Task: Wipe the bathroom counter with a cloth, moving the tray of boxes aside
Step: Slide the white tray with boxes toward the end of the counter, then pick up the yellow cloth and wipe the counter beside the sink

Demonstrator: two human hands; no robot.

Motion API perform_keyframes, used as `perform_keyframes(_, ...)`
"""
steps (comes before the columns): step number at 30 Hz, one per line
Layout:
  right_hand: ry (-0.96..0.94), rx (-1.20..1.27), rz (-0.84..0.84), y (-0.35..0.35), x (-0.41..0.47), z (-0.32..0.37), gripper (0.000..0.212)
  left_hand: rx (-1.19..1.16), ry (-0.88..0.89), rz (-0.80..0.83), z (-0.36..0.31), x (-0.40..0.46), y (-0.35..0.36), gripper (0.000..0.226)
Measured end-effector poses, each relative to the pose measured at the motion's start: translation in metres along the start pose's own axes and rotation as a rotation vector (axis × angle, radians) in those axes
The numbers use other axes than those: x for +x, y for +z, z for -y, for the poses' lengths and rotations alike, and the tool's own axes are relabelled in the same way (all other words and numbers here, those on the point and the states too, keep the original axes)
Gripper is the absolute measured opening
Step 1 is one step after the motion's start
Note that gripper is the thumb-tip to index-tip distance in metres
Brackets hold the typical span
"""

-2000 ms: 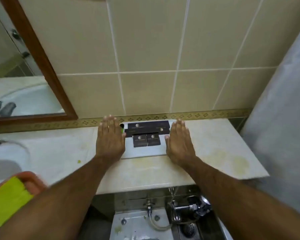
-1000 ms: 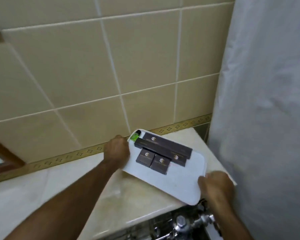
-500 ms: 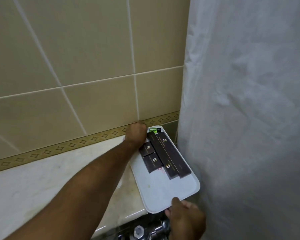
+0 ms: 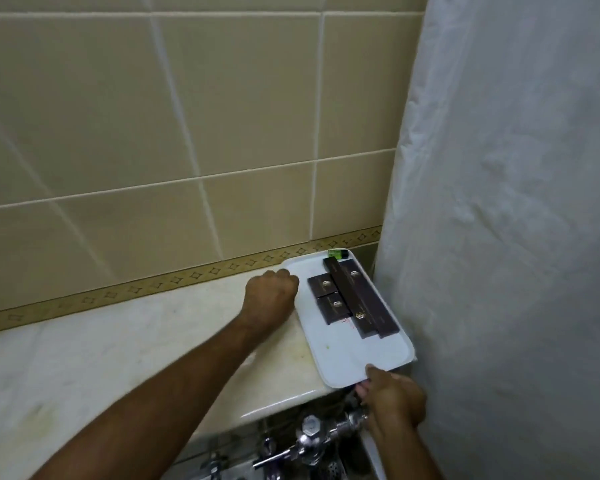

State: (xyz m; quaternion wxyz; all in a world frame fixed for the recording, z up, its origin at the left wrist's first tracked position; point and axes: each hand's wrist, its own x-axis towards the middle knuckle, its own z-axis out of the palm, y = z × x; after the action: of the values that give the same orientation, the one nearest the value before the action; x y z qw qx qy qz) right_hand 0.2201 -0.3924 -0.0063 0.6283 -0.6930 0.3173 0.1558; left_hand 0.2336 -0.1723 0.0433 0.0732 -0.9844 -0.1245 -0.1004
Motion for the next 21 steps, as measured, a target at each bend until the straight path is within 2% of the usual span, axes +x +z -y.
perform_keyframes(2, -0.034, -0.065, 0.022, -0.003, -0.009, -0.003, 0.042, -0.049, -0.053, -0.068, 0.024, -0.052, -0.012, 0.023)
perform_keyframes(5, -0.001, -0.032, 0.017, 0.012, -0.061, -0.015, 0.052, -0.150, -0.278, -0.128, 0.062, -0.142, -0.028, 0.020)
perform_keyframes(7, 0.092, -0.074, 0.203, 0.038, -0.113, -0.036, 0.043, -0.182, -0.485, -0.173, 0.099, -0.212, -0.036, 0.019)
perform_keyframes(9, 0.161, -0.269, 0.453, 0.066, -0.162, -0.064, 0.033, -0.149, -0.632, -0.322, 0.137, -0.276, -0.037, 0.011)
perform_keyframes(10, 0.138, -0.377, 0.560, 0.082, -0.186, -0.081, 0.030, -0.103, -0.706, -0.376, 0.156, -0.305, -0.035, 0.008)
perform_keyframes(12, -0.013, -0.578, 0.729, 0.114, -0.234, -0.112, 0.031, -0.070, -0.923, -0.429, 0.189, -0.353, -0.034, 0.012)
perform_keyframes(15, -0.514, -0.889, 0.909, 0.155, -0.302, -0.140, 0.044, -0.218, -1.408, -0.380, 0.228, -0.391, -0.042, 0.021)
perform_keyframes(17, -0.803, -0.989, 0.975, 0.178, -0.344, -0.158, 0.036, -0.369, -1.686, -0.325, 0.258, -0.409, -0.043, 0.033)
perform_keyframes(21, -1.059, -1.074, 1.095, 0.212, -0.390, -0.193, 0.029, -0.648, -2.042, -0.338, 0.304, -0.419, -0.040, 0.051)
